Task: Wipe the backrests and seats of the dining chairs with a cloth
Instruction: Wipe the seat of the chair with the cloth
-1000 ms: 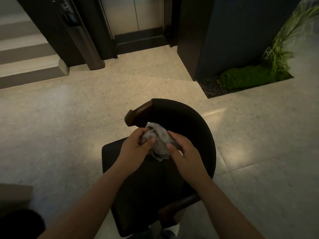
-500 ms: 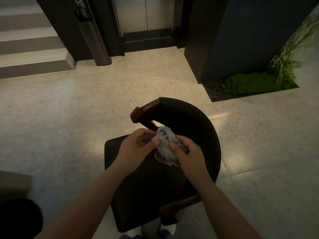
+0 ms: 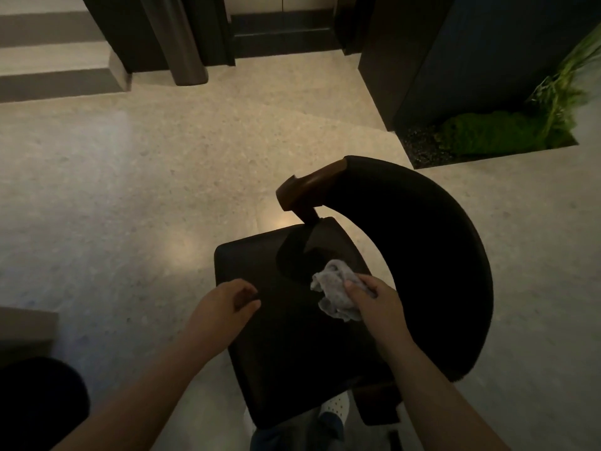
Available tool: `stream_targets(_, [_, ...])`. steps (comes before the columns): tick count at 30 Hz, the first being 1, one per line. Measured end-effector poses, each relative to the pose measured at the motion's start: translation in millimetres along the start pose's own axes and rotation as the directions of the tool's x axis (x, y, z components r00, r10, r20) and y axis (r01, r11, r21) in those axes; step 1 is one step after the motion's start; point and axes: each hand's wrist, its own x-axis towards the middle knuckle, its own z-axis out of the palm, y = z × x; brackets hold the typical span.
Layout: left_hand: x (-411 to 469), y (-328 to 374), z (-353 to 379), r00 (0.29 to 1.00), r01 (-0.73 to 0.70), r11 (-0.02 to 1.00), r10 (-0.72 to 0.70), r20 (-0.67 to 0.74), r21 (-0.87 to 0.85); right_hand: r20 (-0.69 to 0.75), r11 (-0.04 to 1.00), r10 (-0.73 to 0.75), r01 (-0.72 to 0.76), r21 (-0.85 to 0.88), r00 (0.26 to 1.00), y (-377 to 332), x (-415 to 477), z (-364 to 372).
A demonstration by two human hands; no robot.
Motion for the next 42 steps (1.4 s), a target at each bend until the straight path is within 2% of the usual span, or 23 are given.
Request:
stream_targets(5, [36.0, -41.1, 16.1, 0.997, -0.010, 0.995, 0.002, 0.075, 0.100, 0.004, 0.997, 0.073, -0.073, 0.006, 0.997, 27.6, 22.5, 36.0])
stream_targets(17, [137.9, -90.9, 80.6, 0.996, 0.032, 0.972, -0.050, 0.072, 0.231, 0.017, 0.992, 0.123, -0.122, -0.026, 0.992, 85.3, 114.3, 67.6])
stream_targets(20, [165.7, -100.6, 100.9, 0.998, 0.040, 0.964, -0.052, 0.036, 0.264, 0.018, 0.993, 0.097, -0.096, -0.065, 0.995, 98.8, 136.3, 72.3])
stream_targets(24, [200.8, -111.8, 125.3, 0.996, 0.007, 0.913, -0.044, 0.083, 0.408, -0.015, 0.979, 0.102, -0.103, -0.175, 0.995, 115.8, 165.3, 79.3])
stream_targets(30, [243.5, -124.5, 150.1, 0.989, -0.017, 0.821, -0.072, 0.133, 0.570, -0.048, 0.964, -0.009, -0.004, -0.267, 0.999, 135.8, 206.3, 81.8])
stream_targets(36, [265.0, -134.5, 169.5, 0.979, 0.035, 0.800, -0.147, 0.139, 0.599, -0.081, 0.973, -0.121, 0.102, -0.206, 0.989, 148.6, 241.1, 77.6])
stream_targets(42, [269.2, -136.1, 175.7, 0.976, 0.065, 0.789, -0.178, 0.127, 0.610, -0.071, 0.919, -0.273, 0.238, -0.315, 0.959, 149.8, 282.9, 91.9])
